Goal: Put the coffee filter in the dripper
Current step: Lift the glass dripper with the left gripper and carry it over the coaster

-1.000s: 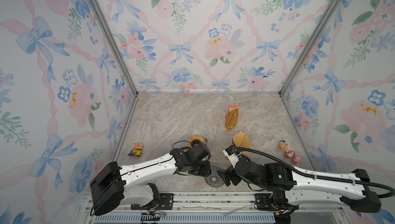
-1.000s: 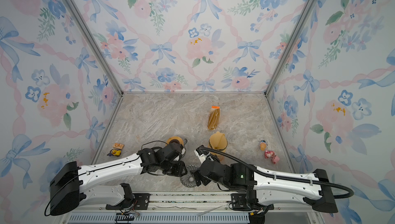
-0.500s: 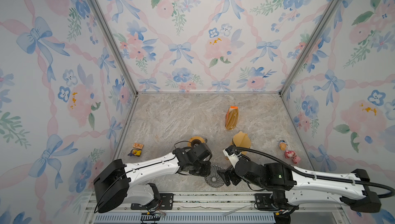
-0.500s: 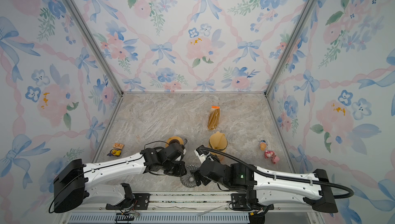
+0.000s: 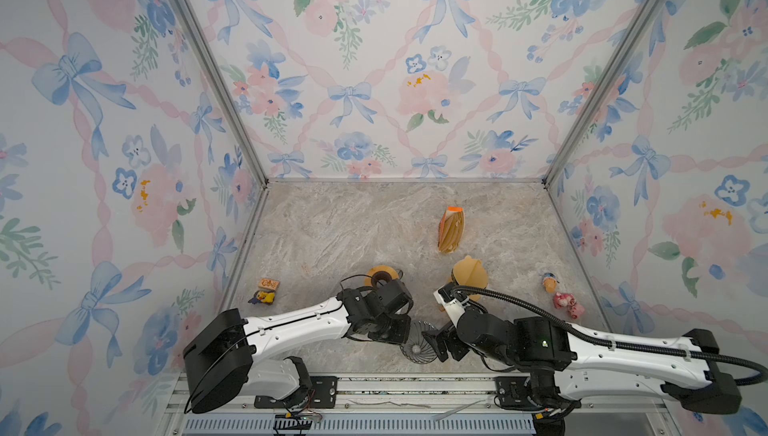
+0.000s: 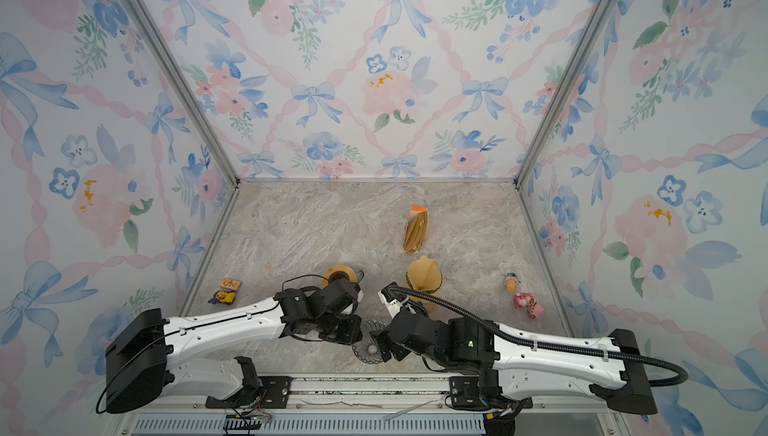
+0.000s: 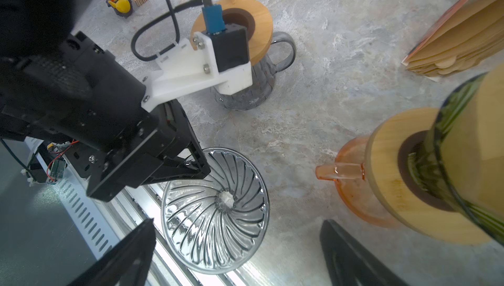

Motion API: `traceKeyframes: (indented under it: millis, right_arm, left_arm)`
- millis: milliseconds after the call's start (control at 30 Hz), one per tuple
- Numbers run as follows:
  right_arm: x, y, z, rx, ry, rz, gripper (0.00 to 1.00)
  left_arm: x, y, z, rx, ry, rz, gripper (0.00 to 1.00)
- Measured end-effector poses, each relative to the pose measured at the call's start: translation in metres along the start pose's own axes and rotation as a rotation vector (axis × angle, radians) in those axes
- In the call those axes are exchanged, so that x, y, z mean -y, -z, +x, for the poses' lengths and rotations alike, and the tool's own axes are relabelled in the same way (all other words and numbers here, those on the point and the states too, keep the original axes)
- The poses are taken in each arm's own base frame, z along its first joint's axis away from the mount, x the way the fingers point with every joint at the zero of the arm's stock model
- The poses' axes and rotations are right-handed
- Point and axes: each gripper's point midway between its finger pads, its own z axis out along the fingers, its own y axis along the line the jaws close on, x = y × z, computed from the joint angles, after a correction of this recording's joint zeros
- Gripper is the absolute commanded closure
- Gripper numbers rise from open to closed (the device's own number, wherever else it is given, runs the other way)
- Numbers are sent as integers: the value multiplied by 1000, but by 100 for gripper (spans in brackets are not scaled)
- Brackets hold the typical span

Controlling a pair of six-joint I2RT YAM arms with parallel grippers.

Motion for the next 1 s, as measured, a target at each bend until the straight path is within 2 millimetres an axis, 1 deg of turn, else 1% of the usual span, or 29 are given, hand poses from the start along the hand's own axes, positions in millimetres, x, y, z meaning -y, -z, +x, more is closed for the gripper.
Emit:
traceKeyframes:
  millis: [233,400,500,600,767,1000]
  right_arm:
    - [4,12,-10,53,-21,-8,4]
    - [7,23,-21,92,-39,-11,4]
    - [9,32,-30,119,-52,-16,4]
    - [12,40,-36,139,-58,-17,4]
    - [17,47,-40,156,-59,-17,4]
    - [20,47,-40,155,-60,-6,4]
  left_arm:
    - [4,4,-2,11,-6,11,90]
    - [17,17,-11,42,-21,44,90]
    - [26,30,-20,74,-29,71,91]
    - [27,46,-33,113,-16,82,91]
    - [22,76,-58,177,11,78,92]
    - [10,119,-93,270,44,58,92]
